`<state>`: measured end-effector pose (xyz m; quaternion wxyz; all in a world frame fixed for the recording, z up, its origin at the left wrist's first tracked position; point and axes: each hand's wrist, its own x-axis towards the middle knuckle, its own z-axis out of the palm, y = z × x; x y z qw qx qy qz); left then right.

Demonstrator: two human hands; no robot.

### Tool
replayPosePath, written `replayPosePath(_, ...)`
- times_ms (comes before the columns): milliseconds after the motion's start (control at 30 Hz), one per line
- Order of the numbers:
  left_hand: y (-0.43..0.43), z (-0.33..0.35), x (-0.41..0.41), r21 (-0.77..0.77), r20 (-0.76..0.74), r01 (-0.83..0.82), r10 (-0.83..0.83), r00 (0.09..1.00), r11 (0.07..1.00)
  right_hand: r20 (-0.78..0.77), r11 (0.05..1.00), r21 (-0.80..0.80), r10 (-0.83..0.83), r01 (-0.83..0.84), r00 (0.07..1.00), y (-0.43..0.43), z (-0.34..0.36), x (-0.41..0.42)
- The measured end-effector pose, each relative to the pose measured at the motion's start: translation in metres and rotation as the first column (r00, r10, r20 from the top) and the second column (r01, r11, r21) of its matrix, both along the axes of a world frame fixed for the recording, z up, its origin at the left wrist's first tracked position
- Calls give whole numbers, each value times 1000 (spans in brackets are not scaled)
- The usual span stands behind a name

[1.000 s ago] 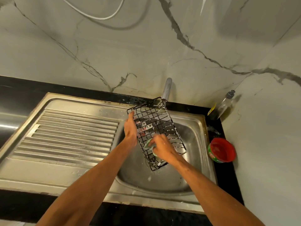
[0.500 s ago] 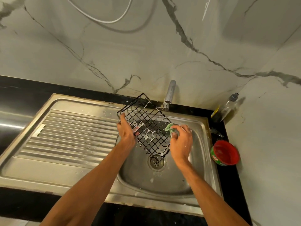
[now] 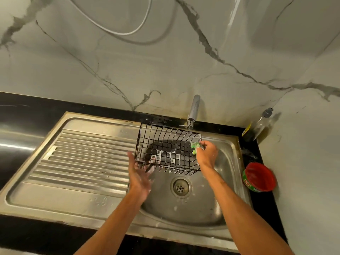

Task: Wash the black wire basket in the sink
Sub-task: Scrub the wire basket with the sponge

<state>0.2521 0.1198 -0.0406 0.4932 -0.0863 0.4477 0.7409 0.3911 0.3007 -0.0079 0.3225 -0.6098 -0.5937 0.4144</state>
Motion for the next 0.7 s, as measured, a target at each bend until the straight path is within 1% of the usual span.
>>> replayPosePath(100, -25, -12, -23, 60, 59, 124, -128, 990, 990, -10, 998, 34, 47, -47, 999, 15, 8, 6)
replayPosePath(133, -29, -12, -30, 57, 37, 184, -186, 982, 981, -16, 997, 36, 68, -68, 998, 18, 10, 9)
replayPosePath(200, -25, -7, -43, -15, -88, 334, -334, 939, 943, -40, 992, 40, 123, -122, 992, 24, 13, 13)
replayPosePath(267, -16, 7, -50, -114, -205, 469, -482, 852, 876, -45, 983, 43, 178, -176, 983, 27, 17, 16)
replayPosePath(300, -10, 15, -53, -165, -249, 507, -533, 808, 846, -53, 980, 45, 198, -195, 979, 28, 19, 17)
replayPosePath(367, -1, 29, -56, -272, -296, 534, -597, 745, 801, -51, 970, 48, 239, -237, 970, 30, 20, 22)
replayPosePath(433, 5, 35, -53, -338, -295, 530, -623, 725, 777, -3, 962, 72, 264, -263, 965, 33, 20, 25)
replayPosePath(500, 11, 33, -44, -340, -308, 493, -590, 746, 801, 114, 957, 148, 232, -248, 966, 33, 18, 28)
replayPosePath(533, 14, 33, -37, -337, -315, 471, -569, 760, 815, 235, 943, 236, 179, -235, 955, 31, 17, 28)
replayPosePath(567, 18, 32, -30, -335, -313, 448, -547, 776, 829, 378, 910, 338, 103, -240, 920, 27, 16, 27)
replayPosePath(600, 21, 30, -22, -328, -309, 437, -532, 789, 838, 494, 861, 428, 33, -276, 869, 21, 14, 25)
replayPosePath(633, 23, 29, -16, -319, -307, 434, -525, 794, 843, 571, 802, 492, -3, -339, 821, 13, 13, 23)
replayPosePath(667, 26, 27, -10, -314, -311, 440, -529, 790, 841, 631, 742, 519, 2, -424, 776, 7, 11, 21)
replayPosePath(700, 29, 28, -4, -316, -314, 449, -539, 781, 836, 687, 692, 510, 30, -511, 726, 0, 7, 19)
